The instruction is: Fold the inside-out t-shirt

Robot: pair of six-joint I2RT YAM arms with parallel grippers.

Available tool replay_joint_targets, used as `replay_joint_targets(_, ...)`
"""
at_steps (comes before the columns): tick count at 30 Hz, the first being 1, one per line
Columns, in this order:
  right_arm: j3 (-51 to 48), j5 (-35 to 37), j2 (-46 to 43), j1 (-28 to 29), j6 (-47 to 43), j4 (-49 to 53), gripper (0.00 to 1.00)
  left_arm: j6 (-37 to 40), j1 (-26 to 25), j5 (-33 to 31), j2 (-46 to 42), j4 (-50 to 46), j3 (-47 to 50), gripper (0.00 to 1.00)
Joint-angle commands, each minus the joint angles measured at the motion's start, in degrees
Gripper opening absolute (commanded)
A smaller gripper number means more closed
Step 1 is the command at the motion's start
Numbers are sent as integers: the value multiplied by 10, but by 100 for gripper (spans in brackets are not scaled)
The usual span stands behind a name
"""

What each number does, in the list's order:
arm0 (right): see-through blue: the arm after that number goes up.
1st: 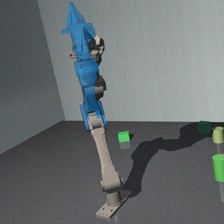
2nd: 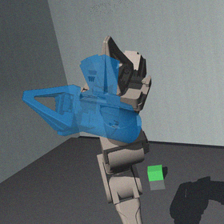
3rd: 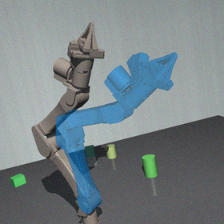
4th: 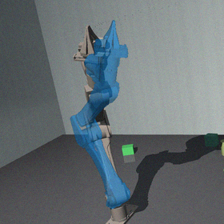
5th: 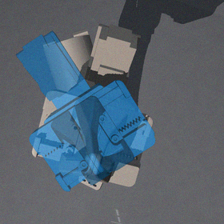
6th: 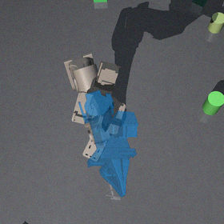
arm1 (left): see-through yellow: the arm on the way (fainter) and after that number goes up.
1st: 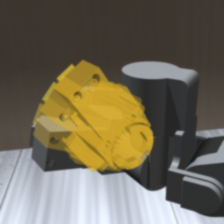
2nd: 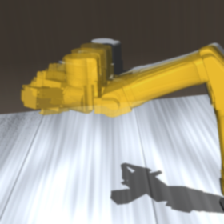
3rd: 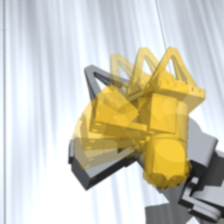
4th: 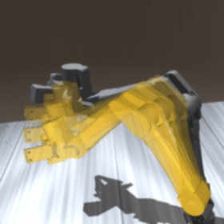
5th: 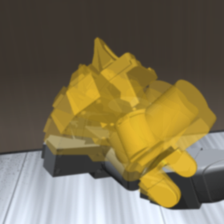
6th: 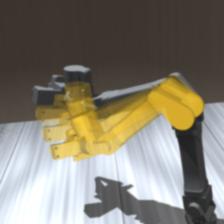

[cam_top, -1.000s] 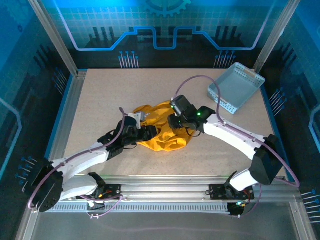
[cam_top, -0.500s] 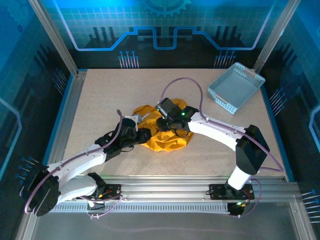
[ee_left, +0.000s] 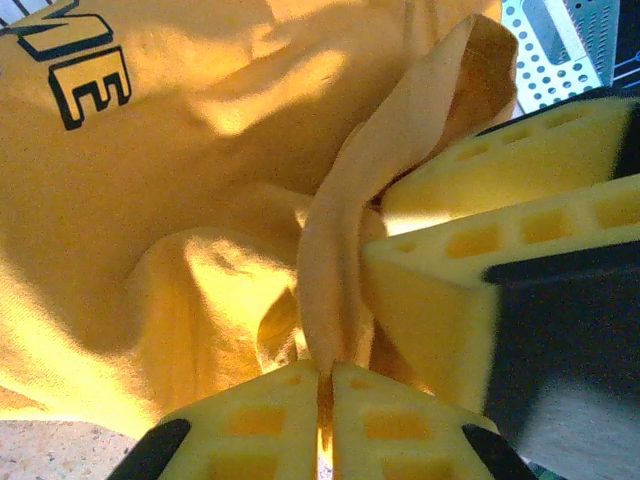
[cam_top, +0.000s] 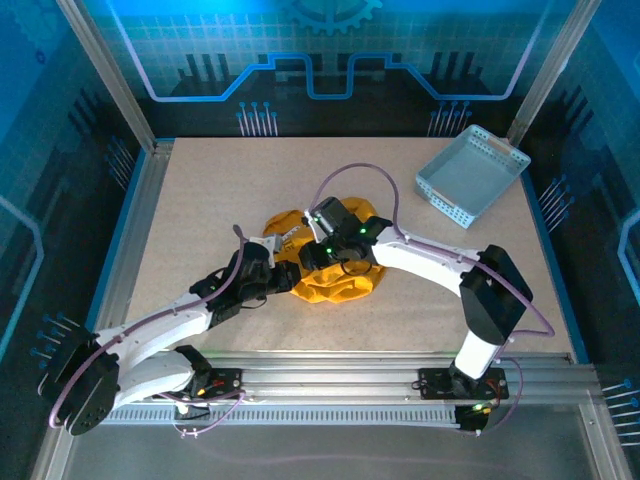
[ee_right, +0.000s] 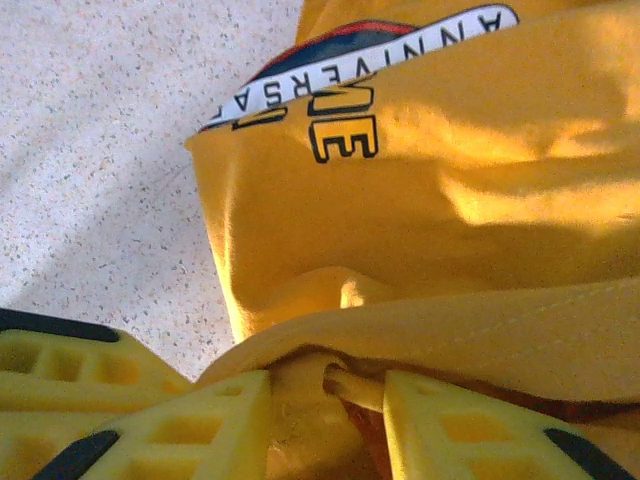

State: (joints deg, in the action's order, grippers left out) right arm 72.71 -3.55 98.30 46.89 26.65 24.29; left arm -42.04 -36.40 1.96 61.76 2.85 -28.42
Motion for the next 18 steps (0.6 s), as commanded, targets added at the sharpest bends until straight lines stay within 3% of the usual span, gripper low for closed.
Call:
replay_joint_targets(1,-9,-34,9,-5,-2,-23,36,0,3,3,-13,5,6,10)
replay_joint_targets(8,-17,-57,15,-7,2,-29,42,1,3,2,-14,5,6,9)
replay_joint_targets(18,-35,-67,-16,-7,14,-23,33,3,3,-4,-21,1,12,3)
